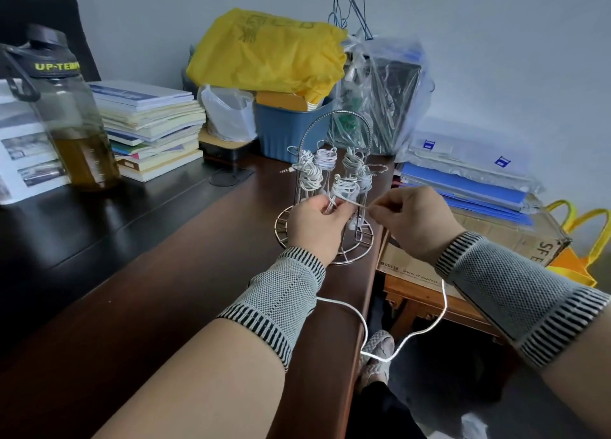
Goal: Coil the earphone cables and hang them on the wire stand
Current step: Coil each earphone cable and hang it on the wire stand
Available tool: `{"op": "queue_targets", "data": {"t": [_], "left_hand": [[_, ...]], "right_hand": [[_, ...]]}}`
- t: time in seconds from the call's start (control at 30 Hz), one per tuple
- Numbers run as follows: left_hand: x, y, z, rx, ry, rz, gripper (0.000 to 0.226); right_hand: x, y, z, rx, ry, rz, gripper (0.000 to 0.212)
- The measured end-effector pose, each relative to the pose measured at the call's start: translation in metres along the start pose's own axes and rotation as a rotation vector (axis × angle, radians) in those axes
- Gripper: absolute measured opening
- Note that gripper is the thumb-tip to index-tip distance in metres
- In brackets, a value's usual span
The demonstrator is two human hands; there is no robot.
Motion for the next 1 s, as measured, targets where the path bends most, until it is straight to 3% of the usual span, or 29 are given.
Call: {"op": "queue_targets", "data": {"t": [0.13,0.33,0.6,0.73,0.9,1.0], "left_hand": [[-0.002,0.001,0.002,0.012,-0.013,0.01,0.019],[-0.001,0.002,0.006,0.026,-0.055,0.01,0.048],[0.0,0.003,0.004,0.008,-0.052,0.01,0.047],[-0.001,0.003,0.004,0.021,-0.041,0.016,0.041],[-0.001,0.003,0.004,0.029,-0.039,0.018,0.036],[0.0,0.003,0.004,0.018,-0.033,0.016,0.04]], "right_hand": [[-0.008,0.001,-0.002,-0.135,-0.094,0.03,0.018],[-0.011,0.001,-0.002,-0.215,-0.173,0.048,0.025],[-0.005,0.01,-0.018,-0.277,-0.217,-0.013,0.021],[-0.009,0.016,-0.013,-0.192,-0.219,-0.009,0.021],[-0.019,0.036,0.005,0.113,-0.168,-0.023,0.017],[-0.018,0.04,0.008,0.205,-0.172,0.048,0.021]]}}
Point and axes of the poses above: each hand's wrist, its own x-axis away from the middle knuckle, its own y-axis out of the back of the hand, z = x × y, the point moved 1 cm from there along -x, towards the middle knuckle, and after that the axes turned 11 degrees about z, right-handed, at the moved point
